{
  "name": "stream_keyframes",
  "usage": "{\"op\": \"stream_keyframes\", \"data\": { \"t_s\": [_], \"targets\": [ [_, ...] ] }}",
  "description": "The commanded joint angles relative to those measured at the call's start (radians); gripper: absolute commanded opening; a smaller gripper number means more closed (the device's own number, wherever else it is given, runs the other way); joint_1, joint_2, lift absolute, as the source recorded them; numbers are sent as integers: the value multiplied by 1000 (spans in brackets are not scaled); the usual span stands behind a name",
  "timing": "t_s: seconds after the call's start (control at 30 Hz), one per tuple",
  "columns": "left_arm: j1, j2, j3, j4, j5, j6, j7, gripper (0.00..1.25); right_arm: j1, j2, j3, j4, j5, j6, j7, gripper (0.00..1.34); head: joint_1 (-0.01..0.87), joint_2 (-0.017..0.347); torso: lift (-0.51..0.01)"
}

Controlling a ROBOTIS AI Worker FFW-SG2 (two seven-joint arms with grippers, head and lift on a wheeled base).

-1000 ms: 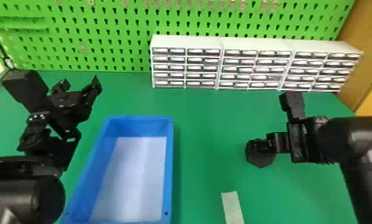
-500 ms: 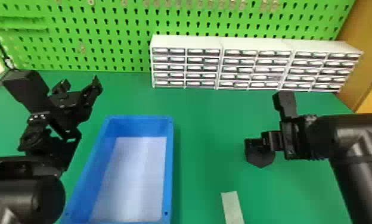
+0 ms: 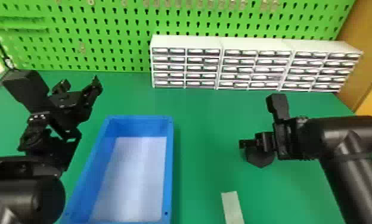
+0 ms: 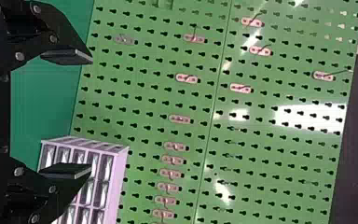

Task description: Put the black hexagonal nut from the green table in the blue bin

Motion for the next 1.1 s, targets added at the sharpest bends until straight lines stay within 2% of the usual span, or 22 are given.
{"op": "stream_keyframes", "data": {
  "t_s": [0.0,0.6,1.07],
  "targets": [
    [0,0,0,0,0,1,0,815,-3,5,2,22,20,-17,10,1052,692,8,-97],
    [0,0,-2,0,-2,0,0,815,-20,36,5,114,151,-89,128,1052,692,8,-97],
    [0,0,-2,0,-2,1,0,815,-26,51,13,157,198,-117,171,1052,692,8,-97]
  ]
}}
